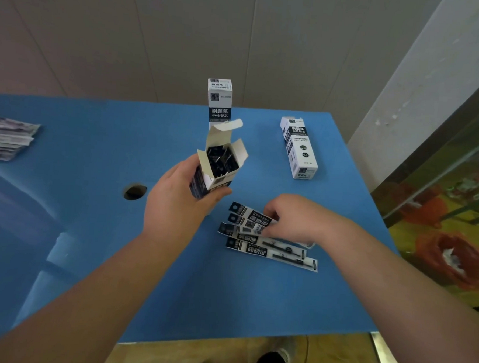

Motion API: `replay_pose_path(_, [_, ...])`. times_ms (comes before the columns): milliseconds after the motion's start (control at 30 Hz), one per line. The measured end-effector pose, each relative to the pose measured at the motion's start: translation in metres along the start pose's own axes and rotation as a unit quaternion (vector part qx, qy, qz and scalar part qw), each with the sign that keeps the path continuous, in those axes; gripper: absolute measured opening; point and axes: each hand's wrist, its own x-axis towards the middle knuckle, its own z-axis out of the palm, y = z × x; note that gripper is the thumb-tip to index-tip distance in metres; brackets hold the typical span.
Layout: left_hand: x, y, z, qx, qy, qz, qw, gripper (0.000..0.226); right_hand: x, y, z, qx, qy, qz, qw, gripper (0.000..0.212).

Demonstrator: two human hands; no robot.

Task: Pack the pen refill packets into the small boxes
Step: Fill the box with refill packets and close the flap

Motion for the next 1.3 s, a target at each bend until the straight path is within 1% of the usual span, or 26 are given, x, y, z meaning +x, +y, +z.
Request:
replay_pose_path(100, [0.0,0.0,0.0,-0.001,0.004,-0.005,1.0,0.043,-0.004,-0.002,-0.009,-0.007,0.015,-0.011,1.0,0.016])
replay_pose_path(167, [0.0,0.0,0.0,-0.006,0.005,-0.006,1.0,0.042,-0.008,-0.003,-0.016,0.023,0.024,-0.018,0.999,0.015])
replay_pose_path(267, [0.0,0.0,-0.001,-0.008,0.006,-0.007,1.0,0.042,-0.018,-0.004,-0.026,0.128,0.037,-0.029,0.991,0.014])
replay_pose_path(333, [0.0,0.0,-0.001,-0.008,0.006,-0.006,1.0,0.042,-0.026,-0.006,-0.031,0.225,0.055,-0.028,0.972,0.014])
replay_pose_path(400, [0.0,0.0,0.0,-0.006,0.007,-0.002,1.0,0.044,-0.036,-0.009,-0.036,0.326,0.078,-0.022,0.942,0.009])
replay_pose_path(467, [0.001,0.0,0.0,-0.004,0.008,-0.001,1.0,0.047,-0.046,-0.014,-0.038,0.415,0.085,-0.024,0.906,0.007])
replay_pose_path(567, [0.003,-0.002,-0.002,-0.009,0.016,-0.008,1.0,0.048,-0.056,-0.017,-0.039,0.518,0.121,-0.036,0.846,0.014])
replay_pose_path(633, [0.003,-0.002,-0.002,0.0,0.019,-0.006,1.0,0.048,-0.061,-0.02,-0.041,0.585,0.142,-0.043,0.798,0.024])
replay_pose_path(700, [0.003,-0.001,-0.001,0.01,0.019,0.0,1.0,0.046,-0.064,-0.025,-0.045,0.647,0.162,-0.047,0.744,0.028])
replay_pose_path(767, [0.002,0.001,-0.001,0.019,0.014,0.015,1.0,0.04,-0.066,-0.033,-0.049,0.689,0.196,-0.051,0.696,0.018])
replay_pose_path(800, [0.002,0.001,-0.001,0.023,0.012,0.023,0.999,0.036,-0.066,-0.036,-0.05,0.699,0.22,-0.048,0.679,0.01])
replay_pose_path(833, [0.001,0.001,-0.001,0.026,0.011,0.029,0.999,0.035,-0.065,-0.039,-0.051,0.703,0.247,-0.044,0.666,0.005])
replay_pose_path(900, [0.002,0.001,0.0,0.031,0.011,0.034,0.999,0.04,-0.062,-0.045,-0.052,0.701,0.296,-0.04,0.648,0.004])
replay_pose_path(967, [0.002,0.001,0.001,0.035,0.014,0.042,0.998,0.046,-0.058,-0.05,-0.053,0.69,0.331,-0.038,0.642,0.007])
replay_pose_path(1000, [0.001,0.001,0.001,0.037,0.017,0.046,0.998,0.048,-0.056,-0.052,-0.053,0.679,0.347,-0.037,0.646,0.008])
replay_pose_path(1133, [0.0,0.002,0.001,0.044,0.023,0.056,0.997,0.044,-0.051,-0.059,-0.056,0.622,0.376,-0.051,0.685,0.007])
replay_pose_path(1200, [0.0,0.002,0.002,0.054,0.03,0.064,0.996,0.043,-0.05,-0.063,-0.058,0.595,0.384,-0.061,0.703,0.011])
replay_pose_path(1300, [0.001,0.002,0.004,0.067,0.029,0.073,0.995,0.048,-0.044,-0.068,-0.058,0.541,0.404,-0.062,0.735,0.01])
